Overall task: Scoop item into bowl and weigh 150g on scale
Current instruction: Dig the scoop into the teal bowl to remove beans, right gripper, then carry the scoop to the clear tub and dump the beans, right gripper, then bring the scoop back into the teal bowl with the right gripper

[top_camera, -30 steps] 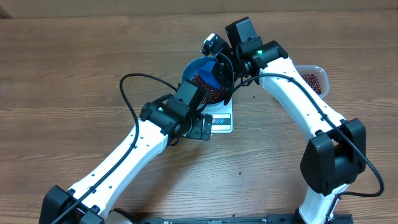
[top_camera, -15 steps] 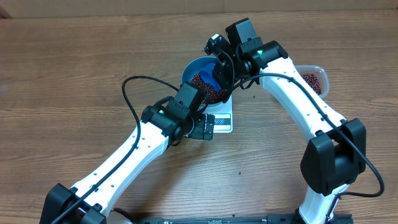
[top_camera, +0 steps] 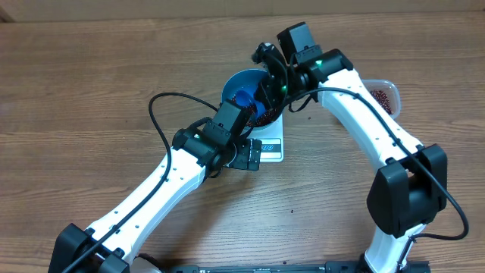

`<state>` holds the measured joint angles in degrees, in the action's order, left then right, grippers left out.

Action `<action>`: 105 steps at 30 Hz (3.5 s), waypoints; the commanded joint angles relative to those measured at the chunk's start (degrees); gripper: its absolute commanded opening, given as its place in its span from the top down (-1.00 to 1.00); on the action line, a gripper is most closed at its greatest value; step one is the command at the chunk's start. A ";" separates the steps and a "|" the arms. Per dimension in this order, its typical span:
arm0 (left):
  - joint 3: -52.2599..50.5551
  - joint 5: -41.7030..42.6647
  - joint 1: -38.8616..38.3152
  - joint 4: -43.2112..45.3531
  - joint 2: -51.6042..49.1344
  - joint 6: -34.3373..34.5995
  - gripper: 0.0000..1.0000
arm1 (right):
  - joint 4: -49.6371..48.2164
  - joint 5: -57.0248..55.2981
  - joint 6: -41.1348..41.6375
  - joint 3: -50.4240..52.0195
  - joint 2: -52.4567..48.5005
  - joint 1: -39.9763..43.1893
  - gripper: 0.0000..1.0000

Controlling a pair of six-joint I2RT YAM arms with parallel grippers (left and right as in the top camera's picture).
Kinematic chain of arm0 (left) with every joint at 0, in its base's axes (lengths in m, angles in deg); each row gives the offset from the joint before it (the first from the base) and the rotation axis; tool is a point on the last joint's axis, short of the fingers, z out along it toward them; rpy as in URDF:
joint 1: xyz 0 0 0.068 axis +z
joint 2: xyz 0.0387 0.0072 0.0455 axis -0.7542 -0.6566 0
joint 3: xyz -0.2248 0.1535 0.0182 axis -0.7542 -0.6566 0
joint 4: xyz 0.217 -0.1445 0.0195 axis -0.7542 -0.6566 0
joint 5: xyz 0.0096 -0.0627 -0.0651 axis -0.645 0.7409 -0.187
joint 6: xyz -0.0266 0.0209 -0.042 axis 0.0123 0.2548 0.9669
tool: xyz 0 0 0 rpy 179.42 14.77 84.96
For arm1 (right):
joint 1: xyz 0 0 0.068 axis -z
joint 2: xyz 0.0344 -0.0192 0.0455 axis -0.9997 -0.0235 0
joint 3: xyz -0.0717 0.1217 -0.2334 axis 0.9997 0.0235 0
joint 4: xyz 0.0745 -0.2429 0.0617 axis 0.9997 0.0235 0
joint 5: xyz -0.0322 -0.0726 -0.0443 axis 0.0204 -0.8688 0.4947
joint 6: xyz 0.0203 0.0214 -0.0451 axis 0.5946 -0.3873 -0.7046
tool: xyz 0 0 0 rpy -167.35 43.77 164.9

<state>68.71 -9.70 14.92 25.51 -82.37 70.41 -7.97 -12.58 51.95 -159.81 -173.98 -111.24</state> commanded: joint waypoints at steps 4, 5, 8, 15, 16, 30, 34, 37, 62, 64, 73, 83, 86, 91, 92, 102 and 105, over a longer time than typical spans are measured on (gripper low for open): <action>-0.31 0.59 -0.15 0.11 -0.57 0.57 -0.99 | 0.09 17.00 7.02 -3.37 0.11 6.51 0.93; -0.31 0.61 -0.15 0.11 -0.57 0.57 -0.99 | 0.26 19.61 6.99 -3.37 0.11 7.61 0.93; -0.31 0.61 -0.11 0.11 -0.57 0.57 -0.99 | 0.74 26.32 6.99 -3.37 0.13 10.84 0.93; -0.31 0.61 -0.11 0.11 -0.57 0.57 -0.99 | 0.94 30.67 6.95 -3.37 0.13 13.14 0.93; -0.31 0.61 -0.11 0.11 -0.57 0.57 -0.99 | 0.90 30.67 6.95 -3.37 0.13 13.14 0.93; -0.31 0.61 -0.11 0.11 -0.57 0.57 -0.99 | 0.17 30.38 6.91 -3.37 0.13 13.11 0.92; -0.31 0.61 -0.11 0.11 -0.57 0.57 -0.99 | 0.20 30.40 6.93 -3.37 0.13 13.11 0.92; -0.31 0.61 -0.11 0.11 -0.57 0.57 -0.99 | 0.17 30.40 6.93 -3.37 0.13 13.11 0.92; -0.31 0.61 -0.11 0.11 -0.57 0.57 -0.99 | -3.91 45.88 13.14 -3.39 1.99 23.58 0.93; -0.31 0.61 -0.11 0.11 -0.57 0.57 -0.99 | -3.43 45.83 13.09 -3.39 3.30 26.03 0.93; -0.31 0.61 -0.11 0.11 -0.57 0.57 -0.99 | 5.09 16.13 12.68 -3.39 10.38 38.69 0.93; -0.31 0.61 -0.11 0.11 -0.57 0.57 -0.99 | 9.53 -11.15 12.70 -3.37 10.58 37.29 0.93; -0.31 0.61 -0.11 0.11 -0.57 0.57 -0.99 | 9.86 -17.35 12.68 -3.37 10.56 35.12 0.93; -0.31 0.61 -0.11 0.11 -0.57 0.57 -0.99 | 10.84 -27.28 12.26 -3.37 10.56 30.67 0.93; -0.31 0.61 -0.11 0.11 -0.57 0.57 -0.99 | 11.08 -29.66 12.09 -3.37 10.56 29.55 0.93; -0.31 0.61 -0.11 0.11 -0.57 0.57 -0.99 | 12.70 -50.49 9.22 -3.26 10.51 19.56 0.92; -0.31 0.61 -0.11 0.11 -0.57 0.57 -0.99 | 12.70 -51.08 8.96 -3.26 10.51 17.92 0.93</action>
<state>68.67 -9.31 14.92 25.57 -82.37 70.41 4.90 -57.39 61.55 -161.73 -164.23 -91.99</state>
